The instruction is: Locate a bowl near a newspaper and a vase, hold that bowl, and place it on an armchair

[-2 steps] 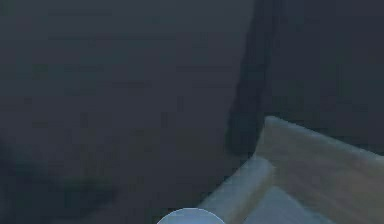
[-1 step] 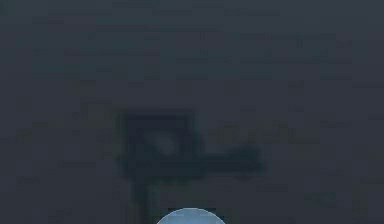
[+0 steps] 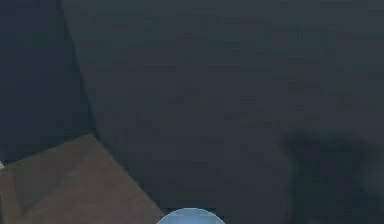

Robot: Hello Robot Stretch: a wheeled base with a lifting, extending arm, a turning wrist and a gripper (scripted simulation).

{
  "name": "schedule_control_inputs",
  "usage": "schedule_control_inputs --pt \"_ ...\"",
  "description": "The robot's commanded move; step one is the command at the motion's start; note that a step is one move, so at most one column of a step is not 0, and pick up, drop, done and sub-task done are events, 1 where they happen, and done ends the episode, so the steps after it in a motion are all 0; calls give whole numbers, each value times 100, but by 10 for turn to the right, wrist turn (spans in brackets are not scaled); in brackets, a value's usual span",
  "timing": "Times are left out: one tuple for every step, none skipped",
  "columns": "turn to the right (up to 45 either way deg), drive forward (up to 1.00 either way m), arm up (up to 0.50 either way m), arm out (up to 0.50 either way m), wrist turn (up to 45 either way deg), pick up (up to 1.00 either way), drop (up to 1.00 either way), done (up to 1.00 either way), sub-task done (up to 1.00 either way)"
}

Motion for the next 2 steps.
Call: schedule_control_inputs --pt "-450 0 0 0 0 0 0 0 0" --pt "-390 0 0 0 0 0 0 0 0"
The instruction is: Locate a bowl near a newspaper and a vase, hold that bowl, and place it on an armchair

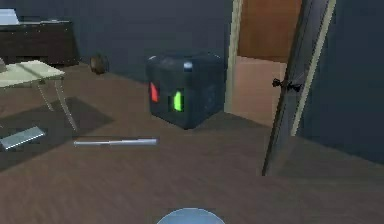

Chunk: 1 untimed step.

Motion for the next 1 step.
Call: schedule_control_inputs --pt "450 0 0 0 0 0 0 0 0"
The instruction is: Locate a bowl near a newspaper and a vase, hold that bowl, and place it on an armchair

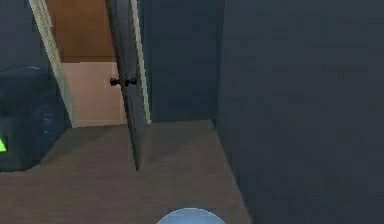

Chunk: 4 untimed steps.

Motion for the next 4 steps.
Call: schedule_control_inputs --pt "450 0 0 0 0 0 0 0 0" --pt "450 0 0 0 0 0 0 0 0" --pt "210 0 0 0 0 0 0 0 0" --pt "0 0 0 40 0 0 0 0 0"
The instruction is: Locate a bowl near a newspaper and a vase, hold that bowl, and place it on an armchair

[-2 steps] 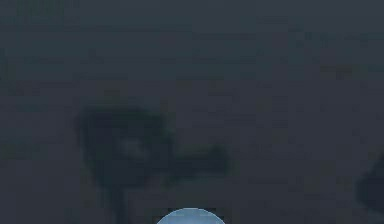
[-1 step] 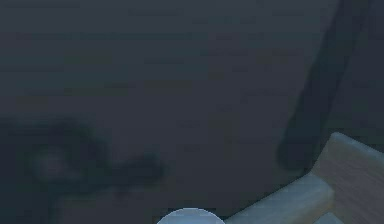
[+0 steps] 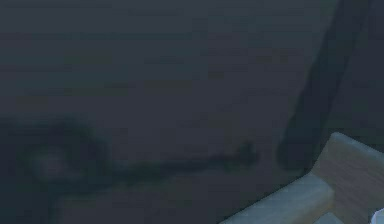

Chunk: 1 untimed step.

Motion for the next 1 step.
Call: schedule_control_inputs --pt "0 0 0 0 390 0 0 0 0"
